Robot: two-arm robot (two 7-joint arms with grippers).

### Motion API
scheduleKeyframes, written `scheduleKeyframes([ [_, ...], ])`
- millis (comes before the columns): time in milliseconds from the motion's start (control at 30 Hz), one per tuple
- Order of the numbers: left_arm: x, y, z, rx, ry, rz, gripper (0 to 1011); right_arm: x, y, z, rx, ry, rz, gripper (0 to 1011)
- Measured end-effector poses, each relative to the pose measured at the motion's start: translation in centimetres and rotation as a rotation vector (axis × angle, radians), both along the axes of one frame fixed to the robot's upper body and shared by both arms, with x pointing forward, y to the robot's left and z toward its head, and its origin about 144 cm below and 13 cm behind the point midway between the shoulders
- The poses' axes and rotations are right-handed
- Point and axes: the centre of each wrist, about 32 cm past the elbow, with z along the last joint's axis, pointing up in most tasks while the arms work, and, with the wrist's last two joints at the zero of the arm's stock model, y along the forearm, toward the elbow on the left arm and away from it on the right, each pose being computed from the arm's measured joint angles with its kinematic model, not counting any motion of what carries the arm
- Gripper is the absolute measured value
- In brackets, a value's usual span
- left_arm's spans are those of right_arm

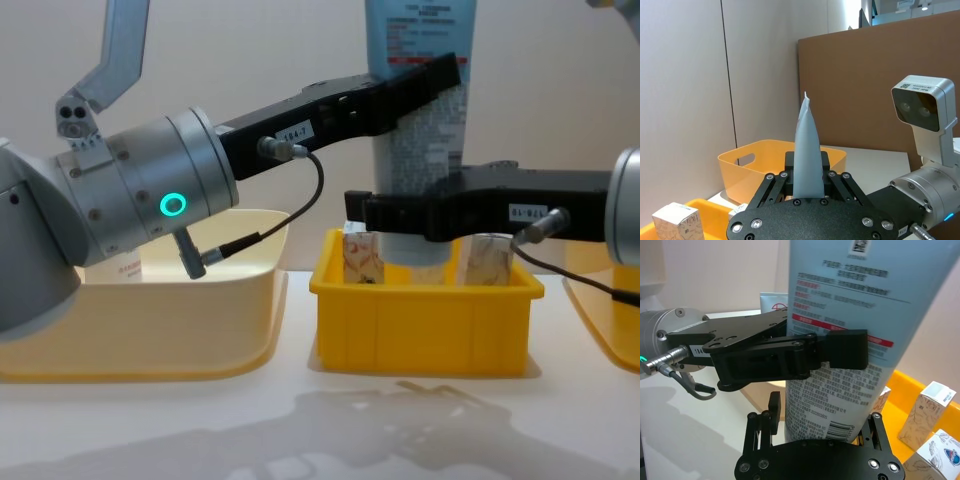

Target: Bimanual collaborative sorting of washing and personal care products

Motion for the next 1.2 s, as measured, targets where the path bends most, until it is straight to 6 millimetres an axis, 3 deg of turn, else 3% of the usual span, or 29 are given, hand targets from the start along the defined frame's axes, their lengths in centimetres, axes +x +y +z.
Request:
scheduleKeyframes([
  [433, 0.00, -0.02, 0.00, 0.000, 0.000, 0.000, 288, 0.20, 0.38, -0.06, -0.001, -0.005, 0.006, 685],
  [867, 0.00, -0.01, 0.00, 0.001, 0.000, 0.000, 713, 0.27, 0.50, -0.05, -0.001, -0.007, 0.009, 615],
  [1200, 0.00, -0.01, 0.00, 0.001, 0.000, 0.000, 971, 0.18, 0.40, -0.09, -0.001, -0.010, -0.001, 583],
])
